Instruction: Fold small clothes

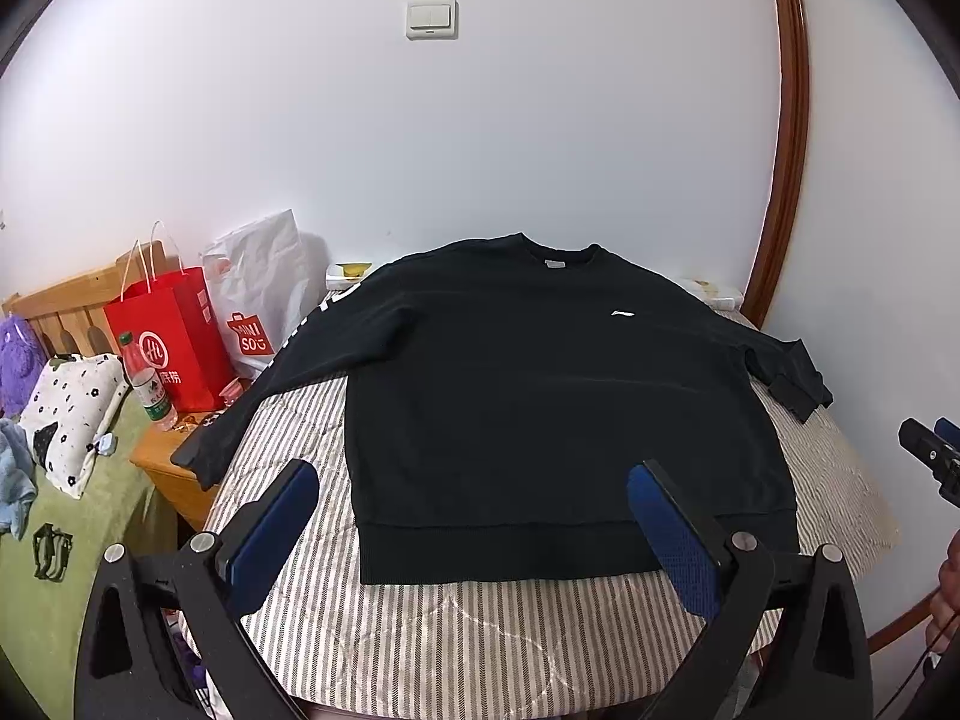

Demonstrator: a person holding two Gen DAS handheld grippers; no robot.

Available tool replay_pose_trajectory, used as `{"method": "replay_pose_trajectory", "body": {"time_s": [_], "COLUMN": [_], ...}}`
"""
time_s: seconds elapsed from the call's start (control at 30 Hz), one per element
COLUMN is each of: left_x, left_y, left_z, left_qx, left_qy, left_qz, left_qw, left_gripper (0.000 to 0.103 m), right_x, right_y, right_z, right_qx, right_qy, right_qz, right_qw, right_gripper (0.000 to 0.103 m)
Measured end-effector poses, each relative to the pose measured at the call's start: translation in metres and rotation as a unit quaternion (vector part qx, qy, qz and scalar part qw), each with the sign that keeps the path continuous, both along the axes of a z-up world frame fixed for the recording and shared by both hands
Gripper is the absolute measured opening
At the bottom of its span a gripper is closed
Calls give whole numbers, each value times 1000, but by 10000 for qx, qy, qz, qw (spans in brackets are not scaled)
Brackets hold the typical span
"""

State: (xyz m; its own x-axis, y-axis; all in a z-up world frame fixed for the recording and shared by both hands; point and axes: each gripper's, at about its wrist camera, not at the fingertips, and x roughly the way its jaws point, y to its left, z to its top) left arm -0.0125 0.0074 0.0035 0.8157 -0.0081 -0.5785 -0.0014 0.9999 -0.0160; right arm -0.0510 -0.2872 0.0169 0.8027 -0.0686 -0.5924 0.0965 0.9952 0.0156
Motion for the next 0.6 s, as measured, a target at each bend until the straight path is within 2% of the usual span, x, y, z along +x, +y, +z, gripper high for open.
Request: {"method": "replay_pose_trajectory", "body": {"time_s": [0.6], "left_x": [4], "left_y": [-5], "left_z": [-3], "left_qx": [-18], "left_qy": [40], "left_qz": [-3], "left_qw": [10000], "left_gripper": [103], "right_x": [-4], "right_y": [1], "right_z": [0], "right_qx": [78], "right_qy": [-8], "right_qz": [-16], "right_qw": [10000], "right_gripper": [103]}}
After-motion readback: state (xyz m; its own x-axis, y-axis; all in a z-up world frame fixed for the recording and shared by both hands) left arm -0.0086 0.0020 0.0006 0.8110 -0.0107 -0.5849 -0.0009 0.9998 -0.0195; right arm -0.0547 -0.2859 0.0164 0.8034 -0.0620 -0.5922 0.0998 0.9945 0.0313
